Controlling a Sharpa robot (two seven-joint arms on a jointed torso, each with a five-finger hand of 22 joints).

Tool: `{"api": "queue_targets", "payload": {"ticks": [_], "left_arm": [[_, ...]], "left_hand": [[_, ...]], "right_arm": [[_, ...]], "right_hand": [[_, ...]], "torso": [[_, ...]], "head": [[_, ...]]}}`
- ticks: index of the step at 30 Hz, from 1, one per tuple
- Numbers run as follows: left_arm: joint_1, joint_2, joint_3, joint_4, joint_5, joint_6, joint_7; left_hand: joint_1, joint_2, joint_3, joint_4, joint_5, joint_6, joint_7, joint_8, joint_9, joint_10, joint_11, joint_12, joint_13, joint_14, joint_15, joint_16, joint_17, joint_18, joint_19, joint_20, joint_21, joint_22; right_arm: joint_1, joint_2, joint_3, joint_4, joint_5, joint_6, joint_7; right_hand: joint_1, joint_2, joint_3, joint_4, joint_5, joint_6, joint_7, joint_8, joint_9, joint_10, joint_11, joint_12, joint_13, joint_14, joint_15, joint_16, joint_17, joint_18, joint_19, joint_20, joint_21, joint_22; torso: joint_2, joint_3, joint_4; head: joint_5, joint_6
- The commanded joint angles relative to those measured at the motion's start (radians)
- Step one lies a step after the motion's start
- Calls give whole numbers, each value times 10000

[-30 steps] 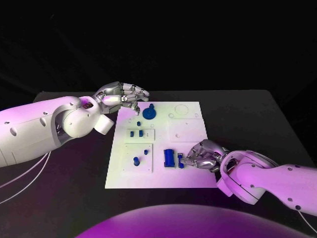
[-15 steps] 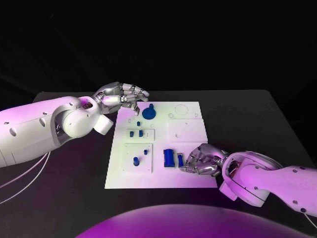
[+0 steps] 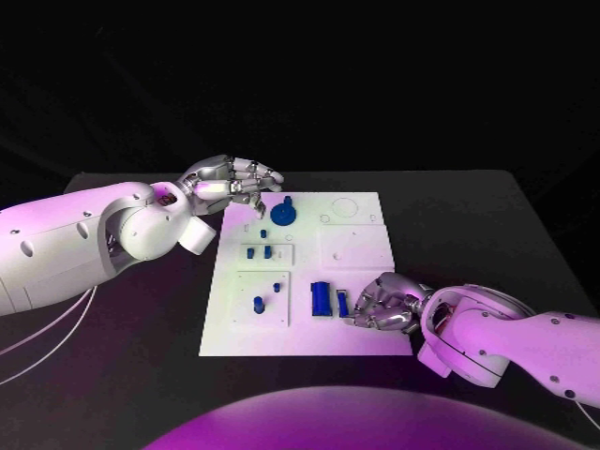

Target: Assemble the parts on the task board

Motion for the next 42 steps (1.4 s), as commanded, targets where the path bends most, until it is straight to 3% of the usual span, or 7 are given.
{"api": "queue_targets", "payload": {"ticks": [1,6,18,34,42], "left_arm": [[-1,17,1,7,-37,196,47],[-1,17,-1,8,-49,194,43],[-2,26,-5,5,-102,241,6],[-2,8,-11,1,-117,262,-10],[-2,-4,-14,22,-112,53,195]], "left_hand": [[-78,2,20,-25,-24,-76,23,66,12,-34,-2,25,16,-22,14,-41,10,143,-3,74,-56,-16],[-78,2,20,-25,-24,-76,23,66,12,-34,-2,25,16,-22,14,-41,10,143,-3,74,-56,-16],[-89,4,25,-37,-24,-86,22,74,11,-34,-2,28,19,-23,15,-40,14,143,0,74,-59,-18],[-174,-15,-10,-13,-47,-97,30,89,11,-36,6,34,24,-26,24,-41,20,139,0,81,-71,-26],[-148,-16,-5,-44,-40,-100,18,97,12,-30,-4,41,28,-23,18,-38,23,142,3,79,-74,-28]], "right_arm": [[-7,40,1,-57,-110,-52,-94],[-6,84,4,-116,-51,-182,-57],[19,149,28,-340,63,-53,-30],[55,-13,36,-241,-140,671,715],[59,-179,37,-23,-296,967,963]], "right_hand": [[21,145,16,61,10,2,33,-19,17,20,18,-6,696,663,-56,-16,794,-146,336,-38,8,2006],[-77,251,-28,207,1,21,34,-14,24,41,19,25,723,669,-57,-3,813,-147,340,-40,8,2011],[-65,259,-56,235,2,15,23,-14,31,51,13,42,739,672,-59,3,821,-150,347,-41,22,2019],[102,111,-137,145,-7,-14,28,-19,47,35,11,15,728,668,-66,-6,810,-147,343,-50,2,2021],[131,-96,-279,125,-8,-18,40,-23,53,29,22,11,731,667,-56,-7,810,-150,345,-43,6,2028]], "torso": [[-4,3,-3],[2,5,-8],[-11,-3,-15],[-5,-1,-9],[-4,-6,-24]], "head": [[4,0],[14,0],[9,0],[35,0],[22,0]]}}
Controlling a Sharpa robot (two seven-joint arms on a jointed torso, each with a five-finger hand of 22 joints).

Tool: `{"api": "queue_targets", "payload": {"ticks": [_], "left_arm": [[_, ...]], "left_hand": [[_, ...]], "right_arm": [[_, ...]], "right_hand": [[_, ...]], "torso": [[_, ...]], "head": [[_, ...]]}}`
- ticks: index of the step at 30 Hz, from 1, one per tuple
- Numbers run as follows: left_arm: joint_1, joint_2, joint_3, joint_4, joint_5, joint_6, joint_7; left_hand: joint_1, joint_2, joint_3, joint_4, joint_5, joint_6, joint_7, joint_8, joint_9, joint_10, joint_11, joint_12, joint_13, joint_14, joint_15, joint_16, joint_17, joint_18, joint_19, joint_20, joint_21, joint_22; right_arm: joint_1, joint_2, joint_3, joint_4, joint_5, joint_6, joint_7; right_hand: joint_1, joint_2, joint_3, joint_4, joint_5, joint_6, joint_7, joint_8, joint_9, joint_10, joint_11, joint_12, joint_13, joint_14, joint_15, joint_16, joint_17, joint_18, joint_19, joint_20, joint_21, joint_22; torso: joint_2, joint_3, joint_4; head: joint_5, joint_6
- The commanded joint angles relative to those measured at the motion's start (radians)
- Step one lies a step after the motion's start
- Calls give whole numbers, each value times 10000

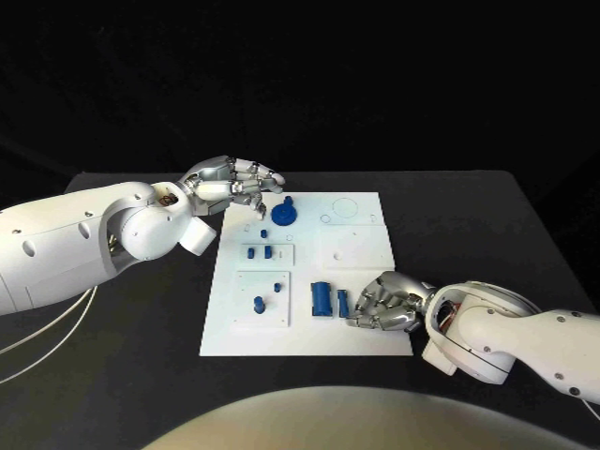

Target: Assemble the parts on the task board

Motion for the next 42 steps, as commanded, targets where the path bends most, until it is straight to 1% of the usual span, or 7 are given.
{"api": "queue_targets", "payload": {"ticks": [1,11,20,30,33,37,42], "left_arm": [[-1,3,1,23,-30,1,228],[-1,1,1,21,-27,3,223],[-1,3,1,18,-27,47,183],[-1,16,1,8,-27,70,160],[-1,21,1,2,-27,70,158],[-1,28,1,-1,-27,74,151],[-1,33,1,-5,-28,75,147]], "left_hand": [[-27,-2,-5,-44,-40,-64,-19,59,12,-30,-4,41,12,-23,18,-38,8,142,3,79,-34,-10],[-15,-3,-3,-61,-39,-64,-22,64,12,-26,-7,46,15,-21,14,-37,10,144,6,77,-34,-11],[-12,-2,-4,-69,-38,-64,-23,69,13,-23,-9,48,16,-19,12,-36,11,145,8,76,-34,-11],[-12,-2,-4,-69,-38,-64,-23,69,13,-23,-9,48,16,-19,12,-36,11,145,8,76,-34,-11],[-12,-2,-4,-69,-38,-64,-23,69,13,-23,-9,48,16,-19,12,-36,11,145,8,76,-34,-11],[-12,-2,-4,-69,-38,-64,-23,69,13,-23,-9,48,16,-19,12,-36,11,145,8,76,-34,-11],[-12,-2,-4,-69,-38,-64,-23,69,13,-23,-9,48,16,-19,12,-36,11,145,8,76,-34,-11]], "right_arm": [[1,-55,4,86,-236,426,362],[2,-160,8,232,-260,230,444],[8,-158,21,147,-323,-215,276],[14,-44,30,-31,-331,-463,134],[23,38,32,-170,-339,-438,-7],[32,177,32,-335,-392,-338,-201],[35,312,32,-475,-481,-292,-363]], "right_hand": [[-47,-173,-82,13,-9,-34,57,-24,14,29,22,11,736,667,-56,-7,814,-152,345,-43,5,2034],[-64,-170,-111,47,-2,-22,57,-21,16,38,24,28,751,669,-53,-1,825,-155,351,-41,18,2040],[-337,210,-214,553,11,53,39,-2,33,93,12,108,818,683,-60,32,871,-168,384,-42,76,2073],[-580,454,-378,1043,0,65,35,18,61,120,9,144,855,689,-65,51,898,-175,401,-48,102,2095],[-442,476,-363,977,13,60,19,28,73,125,-5,149,861,691,-73,58,907,-177,406,-52,111,2100],[448,388,-104,388,46,1,-35,36,104,125,-56,149,873,689,-114,54,903,-177,410,-86,111,2112],[766,358,89,146,50,2,-55,29,103,130,-74,155,885,687,-129,50,898,-177,410,-100,105,2118]], "torso": [[1,0,-6],[4,1,2],[4,1,11],[5,-1,13],[2,0,6],[4,4,17],[2,5,8]], "head": [[-16,0],[-23,0],[-15,0],[-13,0],[-8,0],[-8,0],[6,0]]}}
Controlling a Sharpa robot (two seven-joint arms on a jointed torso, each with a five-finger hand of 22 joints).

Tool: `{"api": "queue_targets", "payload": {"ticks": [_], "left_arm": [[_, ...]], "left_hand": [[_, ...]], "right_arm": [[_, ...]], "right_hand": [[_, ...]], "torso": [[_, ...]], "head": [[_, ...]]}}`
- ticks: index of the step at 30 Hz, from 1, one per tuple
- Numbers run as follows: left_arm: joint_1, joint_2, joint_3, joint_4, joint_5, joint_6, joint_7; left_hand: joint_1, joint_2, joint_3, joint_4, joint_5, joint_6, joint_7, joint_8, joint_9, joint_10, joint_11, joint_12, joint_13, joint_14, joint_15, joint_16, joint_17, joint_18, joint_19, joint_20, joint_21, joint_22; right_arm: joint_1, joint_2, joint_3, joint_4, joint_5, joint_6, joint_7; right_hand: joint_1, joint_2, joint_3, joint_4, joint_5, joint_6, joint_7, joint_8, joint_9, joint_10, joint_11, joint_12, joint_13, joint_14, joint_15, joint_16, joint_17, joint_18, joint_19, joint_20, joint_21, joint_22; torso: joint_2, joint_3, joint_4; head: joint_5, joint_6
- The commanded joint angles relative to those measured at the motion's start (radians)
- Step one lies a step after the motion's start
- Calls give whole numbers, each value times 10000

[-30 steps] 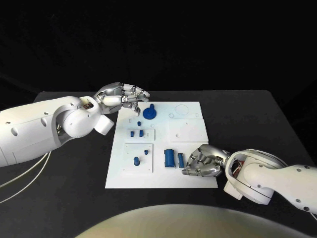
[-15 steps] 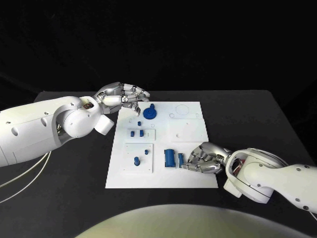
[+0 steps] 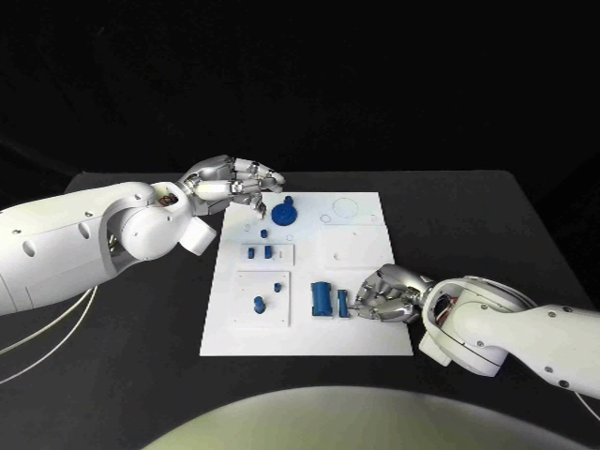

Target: Assemble the parts on the task board

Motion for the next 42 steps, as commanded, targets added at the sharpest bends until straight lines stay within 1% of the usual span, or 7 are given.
{"api": "queue_targets", "payload": {"ticks": [1,18,22,23,29,36,42], "left_arm": [[0,22,2,6,-23,93,93],[0,9,0,3,-24,73,104],[0,14,-3,-7,-3,-60,186],[-1,18,-5,-9,12,-130,229],[-18,52,-51,-100,187,-882,646],[-155,258,-88,-595,569,-1825,1322],[-294,818,-88,-1588,1448,-2753,2159]], "left_hand": [[-13,-2,-3,-69,-38,-64,-23,70,13,-23,-8,48,9,-19,12,-36,15,145,8,76,-34,-13],[-25,8,-8,-79,-38,-67,-20,82,14,-24,-7,51,11,-18,11,-37,18,144,14,74,-38,-16],[-35,1,-16,-76,-40,-70,-18,83,13,-26,-5,50,12,-20,13,-38,18,144,12,74,-40,-17],[-36,0,-16,-76,-40,-70,-18,83,13,-26,-5,50,12,-21,13,-38,18,144,12,75,-40,-18],[-128,-15,-47,-125,-45,-144,26,135,-19,-54,59,56,25,-905,125,-929,-323,128,-661,181,-782,-413],[-178,-26,118,-174,-63,-345,142,221,-99,-157,318,-682,-428,-2216,593,-3966,-1537,66,-1902,712,-3382,-2146],[-295,-87,446,-85,-111,-377,-161,-241,-338,1025,471,-2987,-791,-2018,951,-7494,-2181,126,-1919,1269,-6089,-4483]], "right_arm": [[1,66,2,-67,-218,68,-356],[13,-81,9,62,-237,-565,-119],[150,-232,18,127,293,-751,771],[206,-264,20,117,530,-826,1156],[729,-259,26,-323,1618,-1566,3290],[1322,211,41,-1887,4063,-1531,5404],[1656,1129,245,-4202,7076,-869,7010]], "right_hand": [[140,-27,38,-126,48,2,-58,27,11,26,-36,66,884,685,-59,50,900,-176,373,-67,60,2114],[90,-190,109,-177,20,30,-30,7,-4,18,-16,39,873,679,-50,29,871,-172,366,-70,28,2114],[-107,-391,-3,-85,10,-34,19,-46,-25,-71,24,-129,758,650,-19,-54,751,-137,297,-49,-150,2065],[-184,-451,-141,-29,-1424,-133,77,-111,-38,-139,79,-234,692,622,-2,-122,662,-119,226,26,-316,2018],[501,-353,0,-476,-1013,-700,391,-635,-233,-767,343,-1183,47,415,246,-725,-108,144,-296,183,-1616,1623],[1082,-335,615,-972,-859,-1511,923,-1208,-374,-4174,838,-6565,-3962,-1805,710,-5076,-4548,1239,-3430,595,-8741,-1027],[1128,-408,1423,-1217,-902,-1880,1366,-1617,-854,-4930,1472,-9312,-7356,-4268,1404,-8584,-6606,1255,-4889,1329,-11382,-3211]], "torso": [[-3,3,-6],[-9,3,-12],[-24,2,-23],[-33,-2,-30],[-131,-58,-61],[-392,-168,-91],[-635,-218,-95]], "head": [[9,0],[5,0],[-8,0],[-17,0],[-88,0],[-213,0],[-263,0]]}}
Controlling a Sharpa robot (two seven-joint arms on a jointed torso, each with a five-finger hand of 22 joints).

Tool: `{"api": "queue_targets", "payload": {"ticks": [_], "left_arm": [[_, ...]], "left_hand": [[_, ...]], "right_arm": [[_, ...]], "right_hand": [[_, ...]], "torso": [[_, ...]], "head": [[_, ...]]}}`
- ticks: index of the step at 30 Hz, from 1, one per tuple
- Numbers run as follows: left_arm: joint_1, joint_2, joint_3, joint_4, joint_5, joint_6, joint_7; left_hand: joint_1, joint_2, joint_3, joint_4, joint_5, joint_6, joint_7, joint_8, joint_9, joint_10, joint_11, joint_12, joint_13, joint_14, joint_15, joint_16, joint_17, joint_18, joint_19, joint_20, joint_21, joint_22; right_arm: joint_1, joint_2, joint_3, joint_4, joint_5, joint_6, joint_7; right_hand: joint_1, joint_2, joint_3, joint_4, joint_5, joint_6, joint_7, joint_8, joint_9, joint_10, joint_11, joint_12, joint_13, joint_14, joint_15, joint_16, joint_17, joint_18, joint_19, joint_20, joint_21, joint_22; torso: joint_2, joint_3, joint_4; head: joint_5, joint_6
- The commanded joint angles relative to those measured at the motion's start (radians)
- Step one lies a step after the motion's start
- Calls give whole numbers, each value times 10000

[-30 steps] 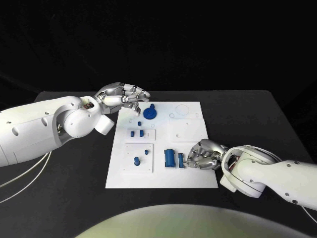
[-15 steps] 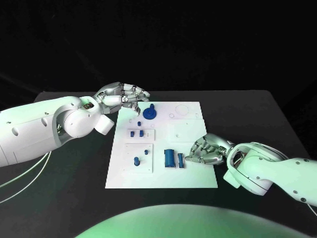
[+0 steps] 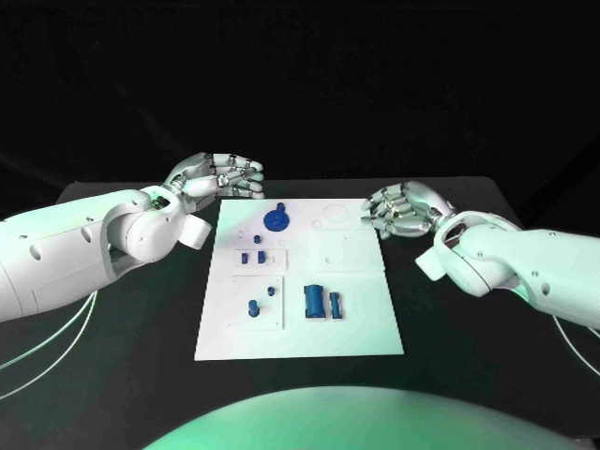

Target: Assemble the parts on the task board

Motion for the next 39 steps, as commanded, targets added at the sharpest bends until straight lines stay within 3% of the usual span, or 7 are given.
{"api": "queue_targets", "payload": {"ticks": [1,10,11,17,18,19,39], "left_arm": [[-86,336,15,-529,1061,-1098,1187],[-361,1420,50,-2182,1946,-1773,1863],[-328,1287,39,-1973,1171,-1116,1103],[-383,1206,76,-1601,1188,-1594,1155],[-400,1182,88,-1486,1194,-1742,1172],[-419,1154,101,-1358,1200,-1907,1190],[-981,330,485,2468,1376,-6824,1726]], "left_hand": [[-160,-46,25,42,-55,27,-113,-287,-111,367,74,-766,-10,-142,165,-984,-135,125,-184,222,-784,-687],[-410,39,-1594,645,-34,-388,-343,-1405,-775,-19,-54,-2932,-16,-1476,212,-3205,-909,-406,-2057,361,-1126,-2445],[-4408,1831,-5718,-1641,-2208,-7364,-1944,-4123,-3001,-8586,-1806,-4260,-635,-8128,-1455,-4803,-2374,-1699,-8685,-2548,-1697,-3273],[-6180,1831,-5718,-1641,-2208,-7364,-1944,-4123,-3001,-8586,-1806,-4260,-635,-8128,-1455,-4803,-2374,-1699,-8685,-2548,-1697,-3273],[-6476,1831,-5718,-1641,-2208,-7364,-1944,-4123,-3001,-8586,-1806,-4260,-635,-8128,-1455,-4803,-2374,-1699,-8685,-2548,-1697,-3273],[-13669,1831,-5718,-1641,-2208,-7364,-1944,-4123,-3001,-8586,-1806,-4260,-635,-8128,-1455,-4803,-2374,-1699,-8685,-2548,-1697,-3273],[-13669,1831,-5718,-1641,-2208,-7364,-1944,-4123,-3001,-8586,-1806,-4260,-635,-8128,-1455,-4803,-2374,-1699,-8685,-2548,-1697,-3273]], "right_arm": [[100,433,112,-1188,3128,578,2088],[157,1644,317,-3777,4771,1977,2774],[156,1522,308,-3511,3388,883,1952],[52,1429,418,-3032,3677,506,2086],[20,1400,452,-2885,3766,390,2127],[-16,1368,490,-2720,3866,260,2173],[-909,566,1440,1403,6355,-2987,3327]], "right_hand": [[-26,-74,179,-99,-42,45,179,-241,-273,-287,376,-1012,-1454,-689,310,-1141,-739,63,-529,302,-1033,-996],[-283,296,-553,-379,-247,193,314,-1647,-1229,-304,867,-2976,-5110,-1426,982,-4198,-2952,110,-1120,1051,-2510,-5003],[-3981,2081,-5613,-836,-1240,-7865,-1708,-4020,-4927,-9734,-931,-4516,-6550,-10635,-465,-6531,-6857,-1700,-9958,-1480,-3123,-10382],[-5687,2081,-5613,-836,-1240,-7865,-1708,-4020,-4927,-9734,-931,-4516,-6550,-10635,-465,-6531,-6857,-1700,-9958,-1480,-3123,-10382],[-12690,2081,-5613,-836,-1240,-7865,-1708,-4020,-4927,-9734,-931,-4516,-6550,-10635,-465,-6531,-6857,-1700,-9958,-1480,-3123,-10382],[-12690,2081,-5613,-836,-1240,-7865,-1708,-4020,-4927,-9734,-931,-4516,-6550,-10635,-465,-6531,-6857,-1700,-9958,-1480,-3123,-10382],[-12690,2081,-5613,-836,-1240,-7865,-1708,-4020,-4927,-9734,-931,-4516,-6550,-10635,-465,-6531,-6857,-1700,-9958,-1480,-3123,-10382]], "torso": [[-255,-29,9],[-530,60,124],[-383,5,66],[-377,38,127],[-375,48,146],[-373,59,167],[-325,304,630]], "head": [[-32,96],[77,806],[9,530],[6,770],[6,844],[5,926],[-12,2726]]}}
